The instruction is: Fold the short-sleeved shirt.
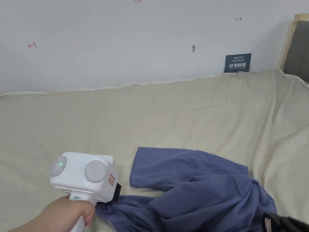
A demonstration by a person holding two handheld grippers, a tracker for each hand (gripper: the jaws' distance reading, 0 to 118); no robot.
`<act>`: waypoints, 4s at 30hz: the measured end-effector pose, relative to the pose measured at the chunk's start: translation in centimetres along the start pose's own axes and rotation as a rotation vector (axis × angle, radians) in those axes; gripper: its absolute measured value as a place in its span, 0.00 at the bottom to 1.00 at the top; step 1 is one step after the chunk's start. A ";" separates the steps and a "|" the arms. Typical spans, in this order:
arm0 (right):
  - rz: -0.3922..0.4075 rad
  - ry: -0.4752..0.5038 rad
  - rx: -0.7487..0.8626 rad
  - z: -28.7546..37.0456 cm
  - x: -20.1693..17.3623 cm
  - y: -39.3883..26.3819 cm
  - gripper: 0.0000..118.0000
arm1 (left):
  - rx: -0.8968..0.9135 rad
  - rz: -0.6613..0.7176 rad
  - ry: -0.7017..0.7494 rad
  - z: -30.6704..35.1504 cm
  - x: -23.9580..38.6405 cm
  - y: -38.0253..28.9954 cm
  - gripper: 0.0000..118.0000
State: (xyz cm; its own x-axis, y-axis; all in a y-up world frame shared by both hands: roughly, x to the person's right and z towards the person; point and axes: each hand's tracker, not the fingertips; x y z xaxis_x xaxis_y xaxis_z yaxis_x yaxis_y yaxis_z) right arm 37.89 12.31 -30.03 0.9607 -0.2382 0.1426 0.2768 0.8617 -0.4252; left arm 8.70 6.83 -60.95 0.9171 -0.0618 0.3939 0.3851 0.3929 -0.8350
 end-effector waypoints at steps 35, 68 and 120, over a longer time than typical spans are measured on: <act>0.195 -0.099 -0.749 -36.8 3.8 13.4 0.03 | 0.031 0.206 -0.371 -0.1 -4.9 -3.7 0.04; 0.003 0.041 0.037 11.5 -3.2 40.5 0.02 | 0.788 0.253 -0.106 44.0 -14.9 3.2 0.04; 0.023 0.055 -0.174 -1.4 1.8 9.1 0.02 | 0.491 0.290 -0.181 17.0 -12.8 -14.4 0.04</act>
State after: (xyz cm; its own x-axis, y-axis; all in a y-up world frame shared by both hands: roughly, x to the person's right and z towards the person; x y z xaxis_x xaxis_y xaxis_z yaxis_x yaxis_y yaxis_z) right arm 42.21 19.10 -34.85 0.9652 -0.2475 0.0842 0.2497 0.7779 -0.5767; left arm -10.34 17.55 -47.42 0.9288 0.2521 0.2717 -0.0110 0.7514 -0.6597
